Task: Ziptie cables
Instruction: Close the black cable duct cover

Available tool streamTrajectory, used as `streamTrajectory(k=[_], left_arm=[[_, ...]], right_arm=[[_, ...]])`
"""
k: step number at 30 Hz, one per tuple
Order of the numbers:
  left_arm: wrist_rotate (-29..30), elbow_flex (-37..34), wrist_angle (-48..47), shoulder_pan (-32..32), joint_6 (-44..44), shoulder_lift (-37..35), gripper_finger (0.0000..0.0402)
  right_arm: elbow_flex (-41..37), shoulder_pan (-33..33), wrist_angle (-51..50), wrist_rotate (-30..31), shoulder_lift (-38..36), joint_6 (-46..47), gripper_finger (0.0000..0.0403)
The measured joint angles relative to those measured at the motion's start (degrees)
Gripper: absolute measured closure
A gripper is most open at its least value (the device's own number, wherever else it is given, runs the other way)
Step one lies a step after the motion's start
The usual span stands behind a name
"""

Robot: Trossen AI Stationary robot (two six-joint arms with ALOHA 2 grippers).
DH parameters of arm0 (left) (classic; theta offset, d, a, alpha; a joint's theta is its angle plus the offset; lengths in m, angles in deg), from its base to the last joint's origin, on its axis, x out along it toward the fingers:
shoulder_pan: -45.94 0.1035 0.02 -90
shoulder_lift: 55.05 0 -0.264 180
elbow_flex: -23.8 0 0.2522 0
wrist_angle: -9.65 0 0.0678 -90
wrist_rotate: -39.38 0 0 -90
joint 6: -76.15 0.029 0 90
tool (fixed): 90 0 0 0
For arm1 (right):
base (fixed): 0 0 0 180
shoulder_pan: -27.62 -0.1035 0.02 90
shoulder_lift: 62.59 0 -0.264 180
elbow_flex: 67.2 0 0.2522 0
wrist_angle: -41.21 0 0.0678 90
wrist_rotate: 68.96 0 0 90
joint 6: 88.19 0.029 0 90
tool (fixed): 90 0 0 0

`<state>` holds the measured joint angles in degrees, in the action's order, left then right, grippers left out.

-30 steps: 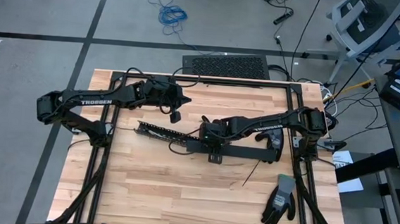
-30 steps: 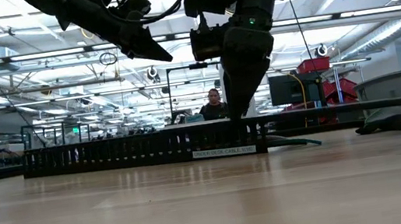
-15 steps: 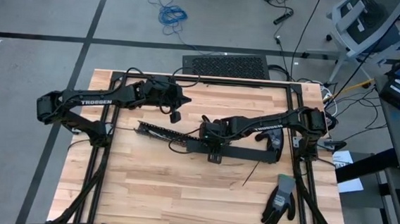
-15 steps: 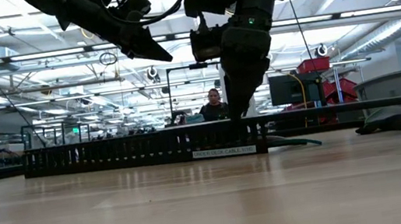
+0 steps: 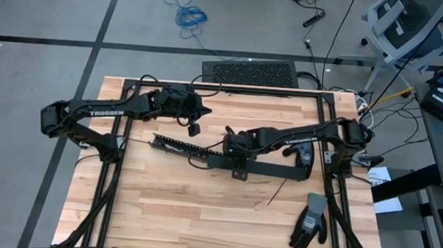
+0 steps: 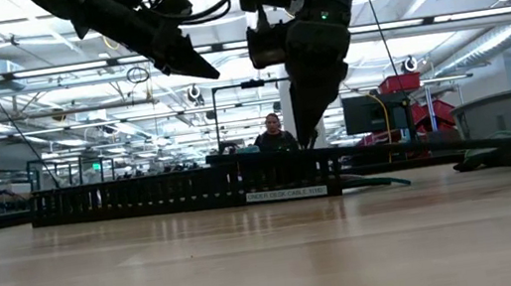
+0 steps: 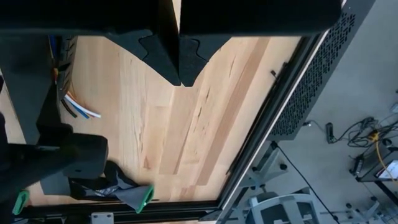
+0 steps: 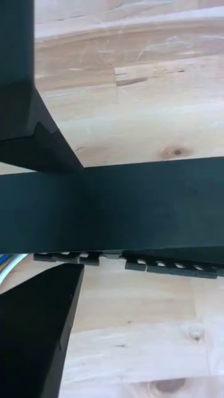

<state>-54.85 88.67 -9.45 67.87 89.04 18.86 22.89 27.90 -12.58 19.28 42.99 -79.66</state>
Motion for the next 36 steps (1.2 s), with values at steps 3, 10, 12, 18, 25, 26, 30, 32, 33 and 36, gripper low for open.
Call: streamTrajectory(k=[3,10,12,18,25,26,30,32,33,36], left_arm=[[0.00,0.00,-0.05,-0.01,0.00,0.00,0.0401],[0.00,0.00,-0.83,-0.02,0.00,-0.02,0.0401],[0.00,0.00,-1.94,-0.02,-0.02,-0.02,0.0401],[0.00,0.00,-3.88,-0.02,-0.02,-0.02,0.0401],[0.00,0.00,-4.22,0.00,-0.04,-0.02,0.0401],[0.00,0.00,-4.20,0.00,-0.02,-0.02,0.0401],[0.00,0.00,-4.20,-0.01,1.15,-0.02,0.0401],[0.00,0.00,-4.21,-0.02,1.18,-0.02,0.0401],[0.00,0.00,-4.20,-0.02,1.19,-0.02,0.0401],[-0.01,0.00,-4.20,-0.02,1.14,-0.02,0.0401]], right_arm=[[0.00,0.14,-0.06,0.60,-0.64,-0.64,0.0150],[0.00,-0.18,3.62,3.51,-0.59,-1.37,0.0116],[0.00,-0.18,5.36,3.48,-0.56,-1.27,0.0112],[0.00,-0.38,14.99,3.33,-0.54,-4.56,0.0110],[0.07,-0.75,9.96,-0.21,-0.29,10.05,0.0110],[0.07,-0.75,9.10,-1.02,0.06,10.17,0.0110],[0.04,-0.75,8.11,-3.06,0.85,6.54,0.0109],[0.04,-0.68,8.41,-3.36,1.10,5.49,0.0109],[0.04,-0.54,8.42,-3.47,1.20,5.49,0.0109],[0.04,0.13,8.44,-4.25,1.25,5.22,0.0109]])
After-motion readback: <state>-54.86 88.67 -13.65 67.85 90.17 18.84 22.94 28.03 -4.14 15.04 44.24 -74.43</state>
